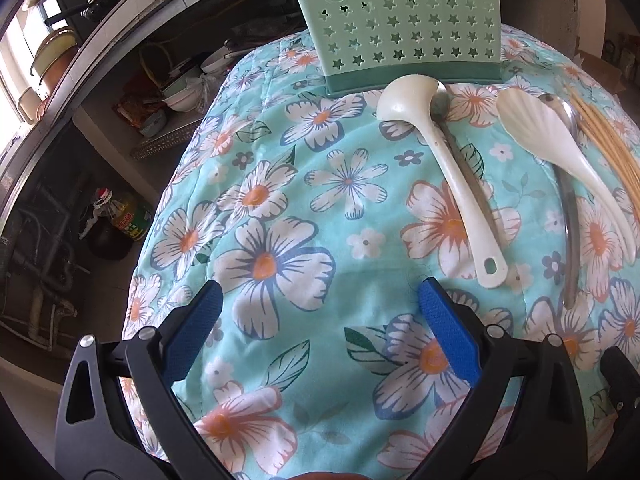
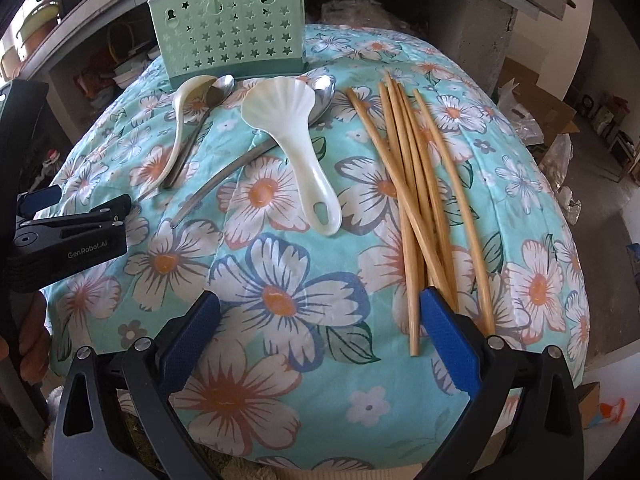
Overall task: Organize utensils
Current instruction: 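Reach the left tool to the white ladle and grasp it while the right tool approaches the spoons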
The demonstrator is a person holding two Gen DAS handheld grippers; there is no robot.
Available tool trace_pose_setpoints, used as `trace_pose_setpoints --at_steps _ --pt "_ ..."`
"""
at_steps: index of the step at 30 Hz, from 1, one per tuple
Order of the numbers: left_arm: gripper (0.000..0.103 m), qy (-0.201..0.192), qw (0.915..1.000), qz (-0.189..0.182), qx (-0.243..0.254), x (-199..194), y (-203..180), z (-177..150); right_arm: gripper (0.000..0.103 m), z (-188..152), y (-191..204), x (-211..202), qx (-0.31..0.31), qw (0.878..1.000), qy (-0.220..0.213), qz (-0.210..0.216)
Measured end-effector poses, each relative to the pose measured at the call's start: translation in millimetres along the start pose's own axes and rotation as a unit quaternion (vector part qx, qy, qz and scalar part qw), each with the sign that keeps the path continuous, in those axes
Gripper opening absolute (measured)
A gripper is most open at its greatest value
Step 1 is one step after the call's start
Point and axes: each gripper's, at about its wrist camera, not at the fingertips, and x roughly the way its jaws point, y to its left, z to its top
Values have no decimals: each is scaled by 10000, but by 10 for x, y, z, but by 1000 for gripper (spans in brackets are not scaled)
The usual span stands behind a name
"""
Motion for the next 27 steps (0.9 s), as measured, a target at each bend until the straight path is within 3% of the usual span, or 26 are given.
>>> trace_pose_setpoints --at_steps 7,10,18,27 --pt "95 4 10000 -11 -71 13 4 -9 97 23 -77 61 108 9999 118 -51" --pt "95 49 9998 -89 -172 35 34 -12 97 42 -170 93 267 9993 192 203" --pt "96 109 9993 -205 -277 80 76 2 97 49 -171 10 210 9993 171 239" --pt "96 183 9988 -299 -338 124 100 9 97 7 -134 -369 -396 9981 -387 257"
